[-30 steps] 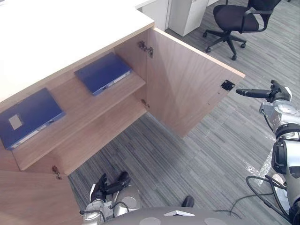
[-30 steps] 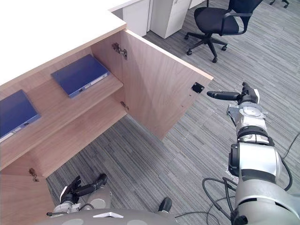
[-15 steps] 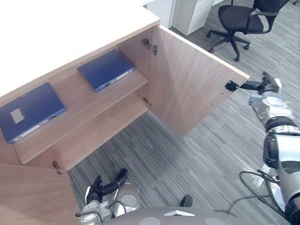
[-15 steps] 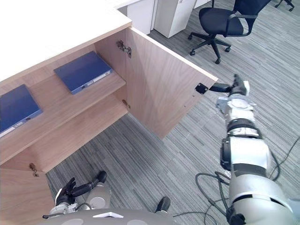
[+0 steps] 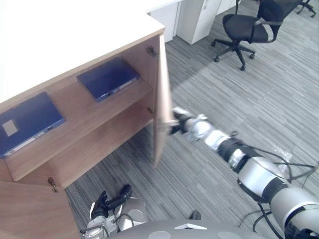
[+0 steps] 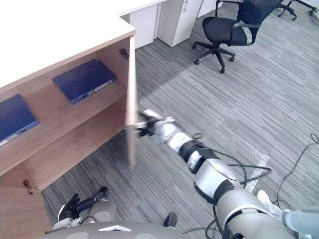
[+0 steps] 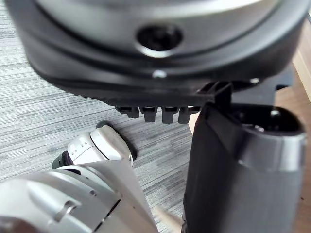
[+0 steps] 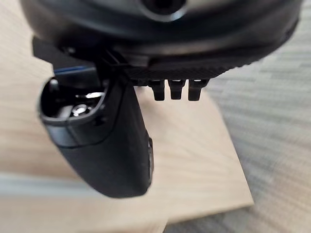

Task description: Walk over to the cabinet, pick up the folder, carry it to the office cabinet, place the folder inside the office cabinet, then close the office cabinet door

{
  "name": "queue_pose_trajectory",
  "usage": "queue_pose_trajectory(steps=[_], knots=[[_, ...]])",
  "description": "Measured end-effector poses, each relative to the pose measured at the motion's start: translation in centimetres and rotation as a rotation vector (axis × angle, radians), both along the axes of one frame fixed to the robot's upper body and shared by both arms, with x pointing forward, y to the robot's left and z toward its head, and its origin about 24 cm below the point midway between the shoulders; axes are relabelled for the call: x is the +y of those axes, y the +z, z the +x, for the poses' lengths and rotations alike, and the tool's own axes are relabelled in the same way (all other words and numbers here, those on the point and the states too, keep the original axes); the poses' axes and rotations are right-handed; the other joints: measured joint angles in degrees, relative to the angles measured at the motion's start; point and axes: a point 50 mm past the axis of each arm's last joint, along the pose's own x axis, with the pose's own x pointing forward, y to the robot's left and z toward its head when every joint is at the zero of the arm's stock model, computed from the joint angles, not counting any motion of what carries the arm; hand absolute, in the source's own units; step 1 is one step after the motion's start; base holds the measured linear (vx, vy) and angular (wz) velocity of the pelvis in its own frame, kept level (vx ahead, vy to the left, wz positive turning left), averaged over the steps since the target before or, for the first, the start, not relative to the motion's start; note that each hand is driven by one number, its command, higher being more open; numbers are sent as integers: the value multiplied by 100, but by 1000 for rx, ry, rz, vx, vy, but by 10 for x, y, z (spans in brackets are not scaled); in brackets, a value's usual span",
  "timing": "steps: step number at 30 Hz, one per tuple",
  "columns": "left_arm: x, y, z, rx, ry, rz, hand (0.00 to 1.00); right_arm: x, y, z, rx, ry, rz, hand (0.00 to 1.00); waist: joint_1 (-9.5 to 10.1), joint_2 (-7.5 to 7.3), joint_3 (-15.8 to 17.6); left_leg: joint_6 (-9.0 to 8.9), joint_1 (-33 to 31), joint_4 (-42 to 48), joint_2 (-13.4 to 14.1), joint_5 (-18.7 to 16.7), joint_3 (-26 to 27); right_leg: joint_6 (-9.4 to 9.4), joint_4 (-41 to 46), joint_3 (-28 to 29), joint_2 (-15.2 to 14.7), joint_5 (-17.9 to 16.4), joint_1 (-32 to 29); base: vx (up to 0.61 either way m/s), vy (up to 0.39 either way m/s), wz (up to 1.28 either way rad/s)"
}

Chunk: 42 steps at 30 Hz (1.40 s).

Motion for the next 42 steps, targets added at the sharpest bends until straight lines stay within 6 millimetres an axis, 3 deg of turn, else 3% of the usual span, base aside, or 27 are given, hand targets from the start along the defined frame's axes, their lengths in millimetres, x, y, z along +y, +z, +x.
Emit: queue_pose_trajectory(steps=[2, 4, 5, 7, 14, 22, 29, 35, 39, 42], knots=[[0, -1, -2, 6, 9, 0, 100, 46, -3, -39, 134, 278, 88, 100, 1, -6, -61, -1, 1, -3, -20, 1, -10, 8, 0, -44, -19, -8, -2, 70, 10, 4], [-1, -1, -2, 11, 5, 2, 100, 73, -3, -68, 229, 396, 193, 100, 0, -6, -65, -1, 1, -11, -42, 1, -11, 12, 0, -57, -40, -11, -11, 30, 15, 4], [0, -1, -3, 12, 6, 5, 100, 82, -2, -79, 273, 442, 244, 100, 5, -13, -70, 0, 1, -11, -70, 1, -12, 37, 0, -66, -68, -29, -4, 0, 16, 5], [1, -2, -4, 15, 15, 6, 100, 84, 1, -81, 281, 465, 268, 100, 3, -28, -100, 5, 4, -12, -88, 8, -15, 53, 0, -71, -90, -40, 7, -41, 9, 4], [8, -2, -10, 39, 3, 22, 100, 36, -4, -61, 271, 357, 226, 100, -54, -140, -244, -31, 37, -135, -89, -18, -33, 66, 1, -54, -99, -58, -21, -48, -10, -2], [9, -1, -7, 27, -42, 32, 100, 37, 3, -81, 385, 417, 371, 100, -31, -159, -257, -26, 3, -133, -143, 56, -225, 106, 1, -286, -110, -62, 89, 45, -12, 13], [8, -1, -2, 27, -79, 42, 100, 20, 6, -76, 408, 340, 460, 100, 4, -160, -260, -2, -70, -134, -240, 73, -397, 168, 2, -471, -173, -122, 170, 6, 5, 14], [8, -1, -2, 27, -87, 32, 100, -3, -13, -82, 443, 268, 424, 100, 7, -155, -257, 3, -106, -155, -305, 103, -667, 219, 3, -763, -175, -208, 345, 10, -6, 24], [7, -1, 0, 21, -91, 26, 100, -7, -18, -83, 402, 288, 343, 100, 28, -149, -254, 8, -186, -76, -325, 97, -691, 224, 33, -786, -176, -213, 346, 35, -1, 5], [5, -2, -1, 21, -90, 18, 100, -14, -25, -80, 370, 289, 259, 100, 154, -120, -245, 27, -172, 199, -326, -91, -571, 225, 34, -620, -175, -212, 339, 11, 18, -25]])
